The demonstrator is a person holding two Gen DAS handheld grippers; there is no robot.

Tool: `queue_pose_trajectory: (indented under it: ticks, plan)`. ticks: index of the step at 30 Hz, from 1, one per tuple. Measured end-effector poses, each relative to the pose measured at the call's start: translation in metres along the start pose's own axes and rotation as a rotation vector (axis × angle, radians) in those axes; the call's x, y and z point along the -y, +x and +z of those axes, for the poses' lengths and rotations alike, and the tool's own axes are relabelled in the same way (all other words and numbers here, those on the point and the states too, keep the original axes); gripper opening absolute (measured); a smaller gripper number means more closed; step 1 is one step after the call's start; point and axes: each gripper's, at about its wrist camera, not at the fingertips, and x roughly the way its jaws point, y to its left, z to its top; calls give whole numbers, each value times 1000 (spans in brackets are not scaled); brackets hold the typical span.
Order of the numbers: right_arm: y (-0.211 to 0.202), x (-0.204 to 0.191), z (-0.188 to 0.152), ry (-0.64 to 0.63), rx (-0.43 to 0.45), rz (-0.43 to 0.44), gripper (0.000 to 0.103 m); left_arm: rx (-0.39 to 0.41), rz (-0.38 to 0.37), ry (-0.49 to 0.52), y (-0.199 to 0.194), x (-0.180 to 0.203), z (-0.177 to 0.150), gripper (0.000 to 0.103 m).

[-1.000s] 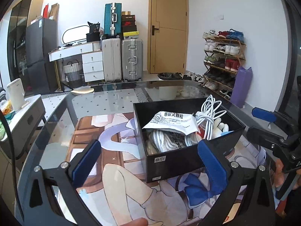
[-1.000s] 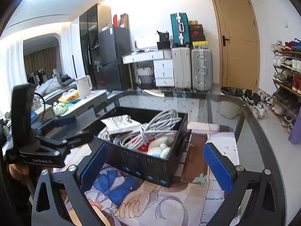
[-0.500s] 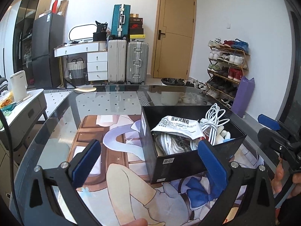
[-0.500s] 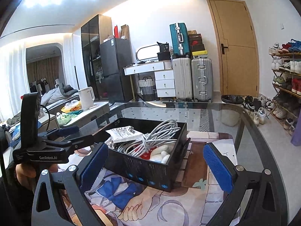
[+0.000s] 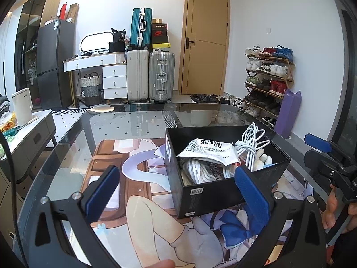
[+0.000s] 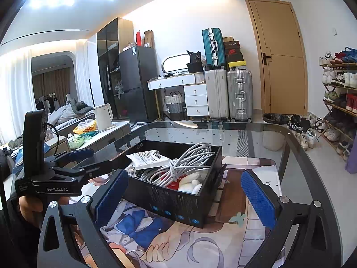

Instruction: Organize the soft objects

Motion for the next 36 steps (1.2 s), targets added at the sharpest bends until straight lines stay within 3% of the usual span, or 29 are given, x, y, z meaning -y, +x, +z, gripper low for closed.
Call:
queue_pose_trajectory:
  ticks: [36]
  plan:
    - [0,-1,-1,-7,0,-1,102,19,14,9,-8,2,4,103]
